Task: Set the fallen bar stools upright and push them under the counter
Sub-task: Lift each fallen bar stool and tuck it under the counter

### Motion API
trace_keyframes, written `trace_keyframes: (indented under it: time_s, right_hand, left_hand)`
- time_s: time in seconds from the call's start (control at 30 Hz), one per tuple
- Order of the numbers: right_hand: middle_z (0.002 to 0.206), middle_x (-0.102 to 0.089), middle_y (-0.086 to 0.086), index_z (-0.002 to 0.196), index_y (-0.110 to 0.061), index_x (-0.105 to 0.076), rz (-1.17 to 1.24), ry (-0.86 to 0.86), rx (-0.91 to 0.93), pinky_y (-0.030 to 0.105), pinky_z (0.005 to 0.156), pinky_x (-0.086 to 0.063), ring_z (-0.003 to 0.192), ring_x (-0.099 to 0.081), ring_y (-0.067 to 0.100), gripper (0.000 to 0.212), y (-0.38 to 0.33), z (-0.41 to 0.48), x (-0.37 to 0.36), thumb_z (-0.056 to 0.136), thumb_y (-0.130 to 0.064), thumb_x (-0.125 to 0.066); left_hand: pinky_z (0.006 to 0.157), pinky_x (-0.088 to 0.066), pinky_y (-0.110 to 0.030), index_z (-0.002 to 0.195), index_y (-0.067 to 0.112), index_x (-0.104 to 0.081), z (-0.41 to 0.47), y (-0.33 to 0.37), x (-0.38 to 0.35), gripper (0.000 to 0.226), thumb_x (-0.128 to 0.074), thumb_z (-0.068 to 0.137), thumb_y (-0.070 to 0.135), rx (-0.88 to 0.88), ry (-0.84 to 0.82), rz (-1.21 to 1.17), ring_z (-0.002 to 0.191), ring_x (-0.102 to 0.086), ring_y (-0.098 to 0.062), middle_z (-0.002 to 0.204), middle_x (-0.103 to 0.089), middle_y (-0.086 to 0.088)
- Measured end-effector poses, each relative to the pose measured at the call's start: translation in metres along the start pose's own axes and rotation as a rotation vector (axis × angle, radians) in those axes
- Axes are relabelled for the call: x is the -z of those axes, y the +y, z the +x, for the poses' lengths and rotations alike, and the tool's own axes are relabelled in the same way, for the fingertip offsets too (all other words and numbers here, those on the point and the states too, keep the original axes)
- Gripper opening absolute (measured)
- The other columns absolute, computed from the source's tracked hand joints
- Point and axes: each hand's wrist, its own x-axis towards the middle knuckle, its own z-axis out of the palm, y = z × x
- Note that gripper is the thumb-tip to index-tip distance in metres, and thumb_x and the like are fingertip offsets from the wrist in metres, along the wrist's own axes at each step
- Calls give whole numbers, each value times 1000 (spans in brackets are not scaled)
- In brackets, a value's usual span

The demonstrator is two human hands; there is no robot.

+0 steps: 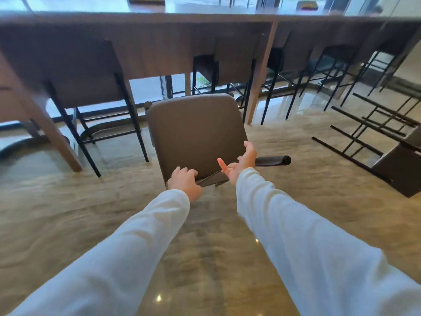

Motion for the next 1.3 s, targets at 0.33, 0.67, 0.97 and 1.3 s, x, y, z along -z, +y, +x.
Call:
trace_keyframes:
  time_s: [0.33, 0.67, 0.97, 1.3]
  right_hand:
    - [151, -25, 23, 146, -23, -25, -184, -252, -117, 46, 89, -51, 134, -35, 38, 71, -42, 72, -92, 85, -47, -52]
    - [143, -44, 15, 141, -16, -34, -347, -297, -156, 44, 80, -53, 120, -52, 30, 61, -68, 141, -165, 87, -37, -54]
    - [138, -50, 13, 137, -20, -38, -461, -198, -135, 43, 83, -55, 115, -56, 29, 52, -66, 205, -234, 90, -39, -52]
    - [135, -52, 15, 141, -19, -34, -396, -159, -124, 42, 74, -55, 107, -59, 30, 56, -86, 271, -288, 91, -37, -52]
  left_hand:
    - [117, -1, -33, 148, 14, -7, 96, 5, 36, 88, -58, 76, 20, -46, 128, 225, 143, -12, -20, 154, -18, -1]
    - [113, 11, -29, 149, 18, -5, 205, -4, 109, 87, -54, 77, 13, 40, 34, 179, 145, -2, -17, 155, -14, -1]
    - [116, 2, -31, 148, 24, -16, 316, -33, 156, 81, -57, 79, 12, 27, 79, 134, 145, -10, -19, 154, -21, 1]
    - [116, 0, -33, 145, 24, -22, 390, -45, 175, 80, -62, 76, 13, 83, 139, 100, 143, -17, -19, 150, -28, 2]
